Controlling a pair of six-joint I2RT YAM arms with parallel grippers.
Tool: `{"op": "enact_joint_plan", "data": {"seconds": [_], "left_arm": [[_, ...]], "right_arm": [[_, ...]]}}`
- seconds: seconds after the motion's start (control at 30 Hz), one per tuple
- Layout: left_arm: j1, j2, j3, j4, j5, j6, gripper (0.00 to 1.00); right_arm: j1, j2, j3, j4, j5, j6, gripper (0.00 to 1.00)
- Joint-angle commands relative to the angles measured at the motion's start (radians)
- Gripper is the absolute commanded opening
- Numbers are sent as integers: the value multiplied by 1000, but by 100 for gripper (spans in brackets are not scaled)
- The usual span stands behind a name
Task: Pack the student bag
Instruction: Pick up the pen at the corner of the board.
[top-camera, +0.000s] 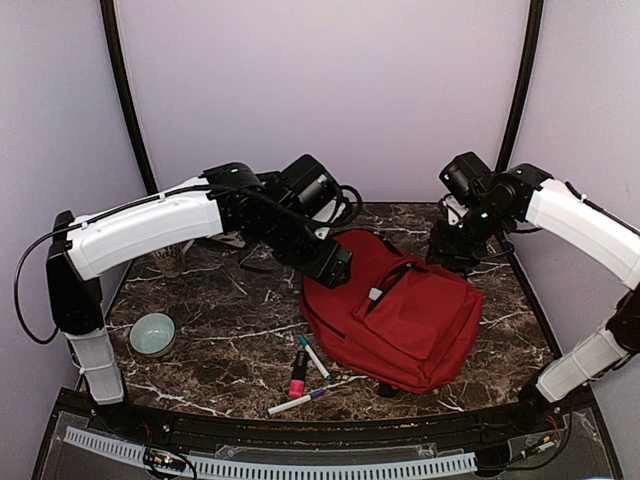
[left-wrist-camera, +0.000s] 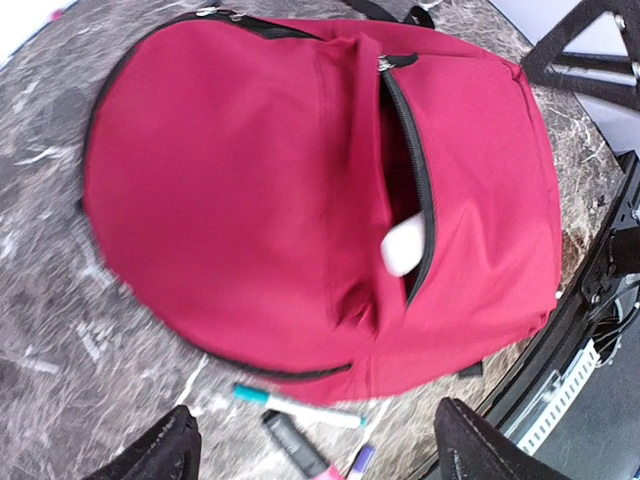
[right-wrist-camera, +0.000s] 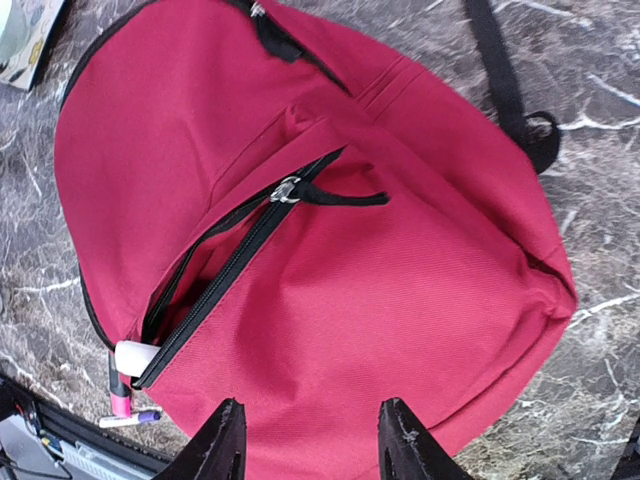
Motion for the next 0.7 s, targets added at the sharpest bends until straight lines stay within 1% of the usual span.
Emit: {"op": "enact_joint_plan", "data": {"seconds": [0.0, 0.03, 0.07, 0.13, 0.23, 0.3, 0.4, 0.5, 0.67], "left_arm": [[0, -157, -143, -31, -91, -46, 84], [0, -188, -173, -25, -110, -57, 86], [0, -220, -203, -23, -132, -71, 90], [0, -278, -258, -19, -177, -94, 98], [11, -351, -360, 1, -184, -127, 99], [35, -378, -422, 5, -149, -162, 99], [59, -394, -475, -19, -112, -237, 98], [58, -416, -523, -27, -82, -319, 93], [54, -457, -628, -34, -3, -413, 87]], "right_arm": [[-5, -56, 27, 15, 116, 53, 47], [-9, -66, 26, 14, 135, 66, 47], [-18, -78, 24, 17, 148, 78, 55], [-32, -109, 20, 24, 185, 108, 75], [-73, -167, 0, 72, 211, 120, 99], [-96, -212, -28, 126, 216, 134, 100], [-142, -282, -85, 207, 195, 183, 100], [-187, -327, -143, 265, 130, 193, 100], [-197, -358, -210, 284, 122, 187, 100]]}}
